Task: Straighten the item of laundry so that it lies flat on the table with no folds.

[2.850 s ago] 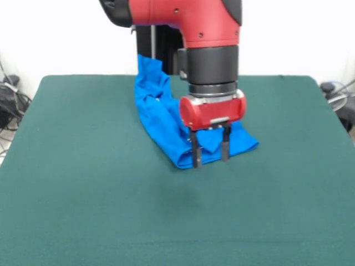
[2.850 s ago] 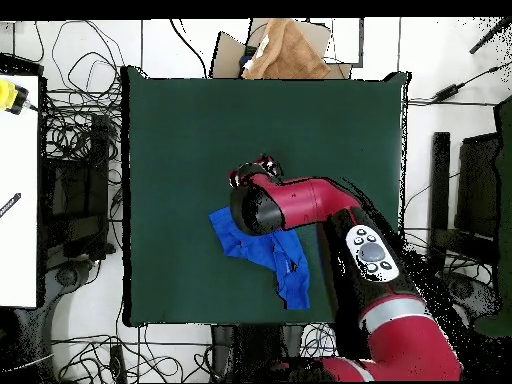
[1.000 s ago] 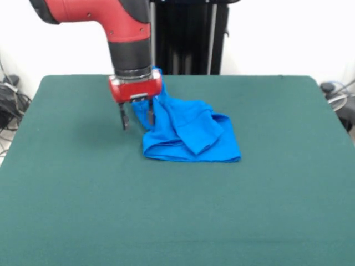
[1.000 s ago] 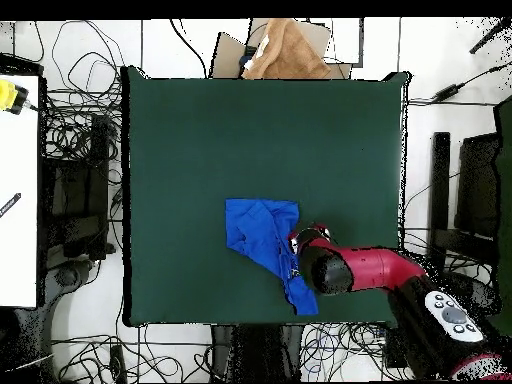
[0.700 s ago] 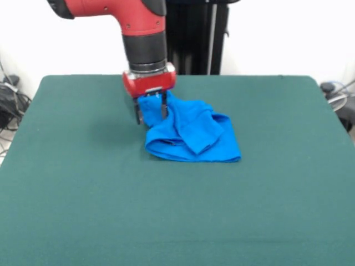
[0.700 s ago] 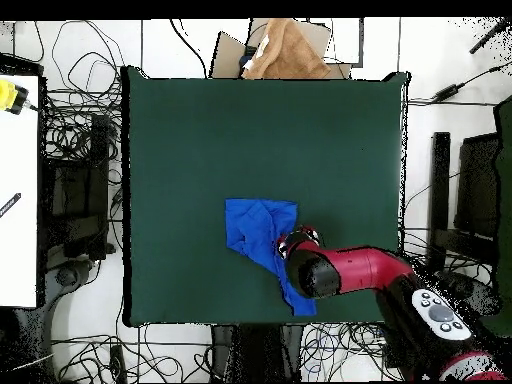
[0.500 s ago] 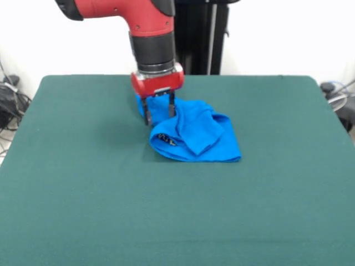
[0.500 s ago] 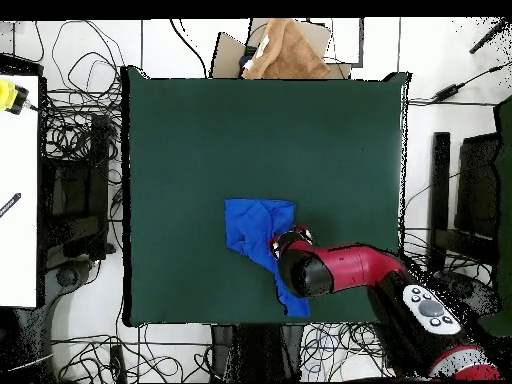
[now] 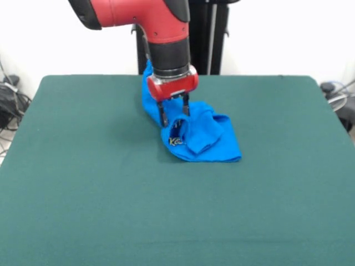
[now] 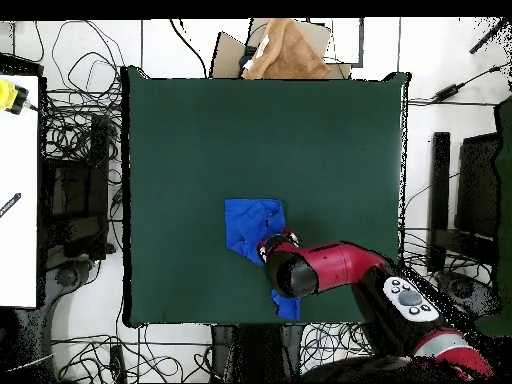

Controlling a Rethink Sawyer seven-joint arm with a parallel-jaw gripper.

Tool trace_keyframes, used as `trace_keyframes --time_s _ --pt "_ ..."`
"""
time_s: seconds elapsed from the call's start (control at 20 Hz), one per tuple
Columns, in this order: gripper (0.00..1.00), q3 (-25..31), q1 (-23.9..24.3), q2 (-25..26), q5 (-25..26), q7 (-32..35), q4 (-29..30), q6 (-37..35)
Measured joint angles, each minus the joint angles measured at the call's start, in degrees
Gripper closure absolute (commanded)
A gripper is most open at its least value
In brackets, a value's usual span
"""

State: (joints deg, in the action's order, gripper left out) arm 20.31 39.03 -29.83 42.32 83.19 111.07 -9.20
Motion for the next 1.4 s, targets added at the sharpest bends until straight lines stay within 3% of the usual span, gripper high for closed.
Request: trace_keyframes --time_s 0.2,0.25,1.15,1.4 --pt "0.0 0.0 0.08 2.42 0.22 0.0 -0.41 0.02" --pt "1.0 0.02 0.37 3.41 0.21 -0.01 -0.77 0.4" --pt "1.0 0.02 0.86 3.24 0.17 0.0 -0.89 1.32" --pt "1.0 0.83 0.64 -2.18 -3.95 0.0 2.9 -0.15"
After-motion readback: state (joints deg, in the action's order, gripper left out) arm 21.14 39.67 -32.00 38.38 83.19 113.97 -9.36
